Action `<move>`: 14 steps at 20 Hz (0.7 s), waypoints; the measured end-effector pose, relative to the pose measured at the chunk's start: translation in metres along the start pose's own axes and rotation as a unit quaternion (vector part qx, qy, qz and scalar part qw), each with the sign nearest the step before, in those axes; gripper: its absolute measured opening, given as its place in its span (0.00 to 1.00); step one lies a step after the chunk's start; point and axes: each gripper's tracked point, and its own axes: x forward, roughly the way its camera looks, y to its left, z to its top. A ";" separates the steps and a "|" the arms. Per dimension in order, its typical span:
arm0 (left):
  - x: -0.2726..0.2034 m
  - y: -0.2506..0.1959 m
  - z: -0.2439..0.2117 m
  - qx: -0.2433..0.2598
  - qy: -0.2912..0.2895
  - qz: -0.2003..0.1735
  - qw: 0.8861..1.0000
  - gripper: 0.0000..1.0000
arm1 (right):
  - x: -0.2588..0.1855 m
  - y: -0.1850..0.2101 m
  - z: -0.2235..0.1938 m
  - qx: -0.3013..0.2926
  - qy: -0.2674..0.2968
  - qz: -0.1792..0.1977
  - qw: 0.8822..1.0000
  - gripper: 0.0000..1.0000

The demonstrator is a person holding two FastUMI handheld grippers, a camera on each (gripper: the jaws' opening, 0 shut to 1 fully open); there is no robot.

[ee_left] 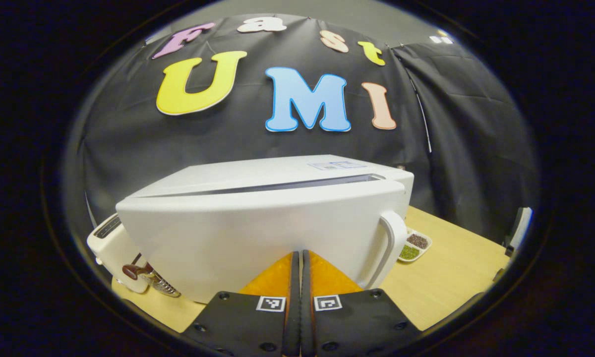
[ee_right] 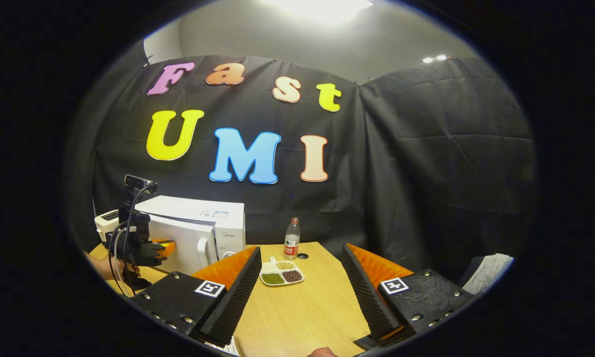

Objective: Open the microwave oven with the left hand, put the food in, and close the microwave oven.

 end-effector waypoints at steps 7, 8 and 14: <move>0.015 0.006 0.005 -0.040 -0.004 0.029 0.999 0.07 | 0.003 0.005 0.005 0.010 -0.001 -0.002 1.000 0.98; 0.014 0.006 0.004 -0.042 -0.006 0.033 0.999 0.07 | 0.003 0.008 0.007 0.013 -0.001 0.001 1.000 0.98; 0.023 -0.004 0.002 -0.037 0.013 0.042 0.998 0.09 | 0.000 0.026 0.005 0.010 0.002 0.026 1.000 0.98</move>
